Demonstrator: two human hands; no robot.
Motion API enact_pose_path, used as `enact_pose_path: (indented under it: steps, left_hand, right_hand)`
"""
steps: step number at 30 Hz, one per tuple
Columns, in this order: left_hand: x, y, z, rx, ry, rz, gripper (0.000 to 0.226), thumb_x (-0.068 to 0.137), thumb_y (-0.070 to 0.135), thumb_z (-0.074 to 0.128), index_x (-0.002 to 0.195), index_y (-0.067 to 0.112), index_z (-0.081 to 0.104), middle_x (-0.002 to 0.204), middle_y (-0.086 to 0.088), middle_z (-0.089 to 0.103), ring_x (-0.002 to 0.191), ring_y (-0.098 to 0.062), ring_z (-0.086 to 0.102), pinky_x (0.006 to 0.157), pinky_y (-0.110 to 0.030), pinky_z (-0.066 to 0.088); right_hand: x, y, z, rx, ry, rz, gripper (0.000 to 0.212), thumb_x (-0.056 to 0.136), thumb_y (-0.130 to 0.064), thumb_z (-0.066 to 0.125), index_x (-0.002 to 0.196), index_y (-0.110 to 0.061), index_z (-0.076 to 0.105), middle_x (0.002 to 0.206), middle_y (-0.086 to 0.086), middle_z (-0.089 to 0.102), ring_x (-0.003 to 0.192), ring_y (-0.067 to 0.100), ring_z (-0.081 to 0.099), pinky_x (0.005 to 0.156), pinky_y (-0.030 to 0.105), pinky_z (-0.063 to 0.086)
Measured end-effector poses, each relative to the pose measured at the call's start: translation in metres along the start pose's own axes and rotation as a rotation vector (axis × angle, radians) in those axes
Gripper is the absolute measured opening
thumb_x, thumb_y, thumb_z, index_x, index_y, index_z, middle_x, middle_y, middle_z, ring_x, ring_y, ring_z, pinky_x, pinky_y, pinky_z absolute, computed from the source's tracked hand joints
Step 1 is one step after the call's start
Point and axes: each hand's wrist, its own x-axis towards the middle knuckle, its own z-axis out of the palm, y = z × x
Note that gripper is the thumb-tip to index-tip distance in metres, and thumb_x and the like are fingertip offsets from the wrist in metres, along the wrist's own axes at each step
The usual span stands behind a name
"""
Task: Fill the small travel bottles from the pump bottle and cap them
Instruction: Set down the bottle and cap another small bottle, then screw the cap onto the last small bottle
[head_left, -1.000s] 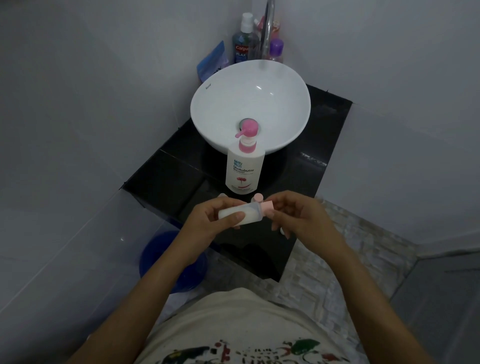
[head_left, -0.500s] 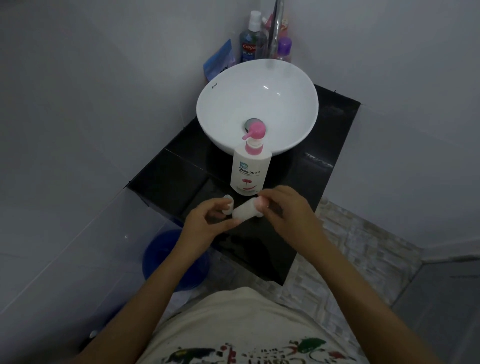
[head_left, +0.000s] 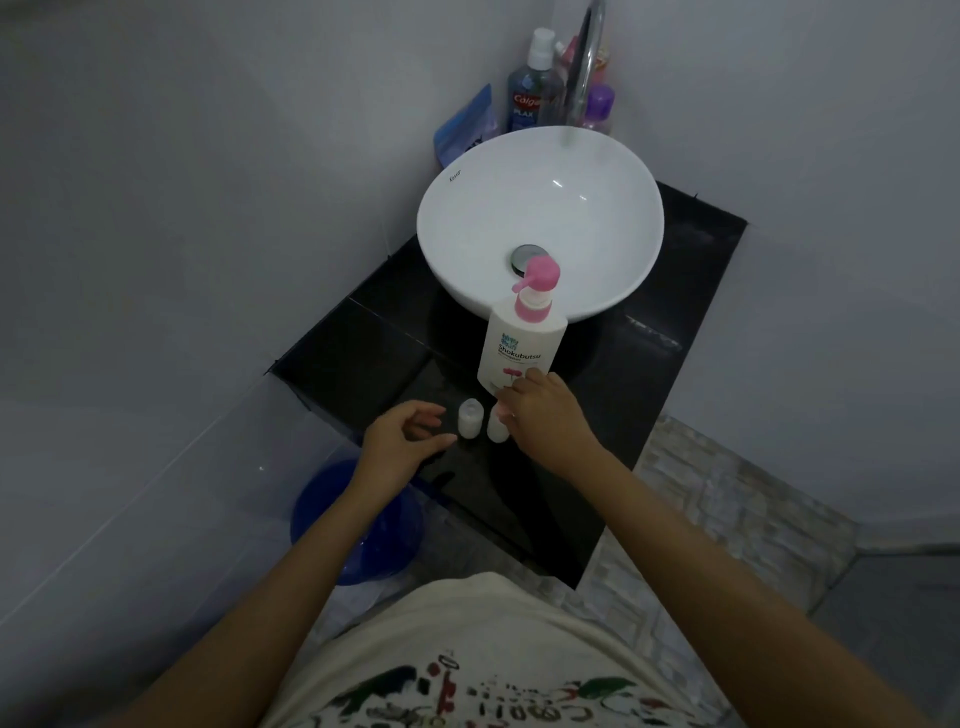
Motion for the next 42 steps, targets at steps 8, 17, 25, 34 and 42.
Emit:
enact_pose_path:
  steps: [8, 17, 25, 34, 42]
  left_hand:
    - [0.036, -0.014, 0.020, 0.191, -0.054, 0.022, 0.058, 0.065, 0.007, 0.083, 0.118, 0.012, 0.060, 0.116, -0.005, 0.058, 0.103, -0.016, 0.056, 0.088, -0.026, 0.045]
    - [0.042, -0.017, 0.028, 0.187, -0.070, 0.044, 0.036, 0.072, 0.008, 0.077, 0.105, 0.015, 0.065, 0.107, -0.004, 0.066, 0.099, -0.016, 0.061, 0.093, -0.034, 0.050]
    - [0.027, -0.005, 0.021, 0.092, -0.030, 0.025, 0.034, 0.077, 0.010, 0.074, 0.107, 0.016, 0.061, 0.104, 0.001, 0.063, 0.100, -0.014, 0.058, 0.088, -0.026, 0.045]
    - [-0.009, 0.024, 0.005, -0.048, -0.016, 0.089, 0.040, 0.082, 0.009, 0.069, 0.120, 0.013, 0.058, 0.111, -0.001, 0.064, 0.102, -0.011, 0.061, 0.087, -0.020, 0.049]
    - [-0.041, 0.056, 0.007, -0.119, -0.073, 0.119, 0.039, 0.087, 0.013, 0.062, 0.124, 0.021, 0.055, 0.113, 0.009, 0.060, 0.100, 0.002, 0.058, 0.076, -0.009, 0.048]
  right_hand:
    - [0.002, 0.000, 0.004, -0.100, 0.014, -0.037, 0.033, 0.051, -0.026, 0.085, 0.082, -0.022, 0.075, 0.068, -0.002, 0.069, 0.072, 0.020, 0.064, 0.062, 0.023, 0.046]
    - [-0.024, 0.010, -0.010, 0.178, 0.116, 0.103, 0.040, 0.086, -0.021, 0.059, 0.126, -0.018, 0.055, 0.114, 0.006, 0.063, 0.105, 0.025, 0.052, 0.085, 0.033, 0.034]
    - [-0.086, 0.057, 0.010, 0.503, 0.141, 0.539, 0.035, 0.084, -0.027, 0.067, 0.115, -0.012, 0.064, 0.105, 0.009, 0.066, 0.097, 0.024, 0.061, 0.084, 0.037, 0.050]
    - [-0.105, 0.060, 0.058, 0.460, -0.162, 0.567, 0.023, 0.079, -0.029, 0.069, 0.092, -0.012, 0.064, 0.093, 0.008, 0.059, 0.084, 0.027, 0.060, 0.064, 0.032, 0.044]
    - [-0.099, 0.057, 0.067, 0.469, -0.169, 0.566, 0.015, 0.087, -0.021, 0.059, 0.091, -0.006, 0.059, 0.098, 0.014, 0.060, 0.081, 0.028, 0.059, 0.067, 0.035, 0.046]
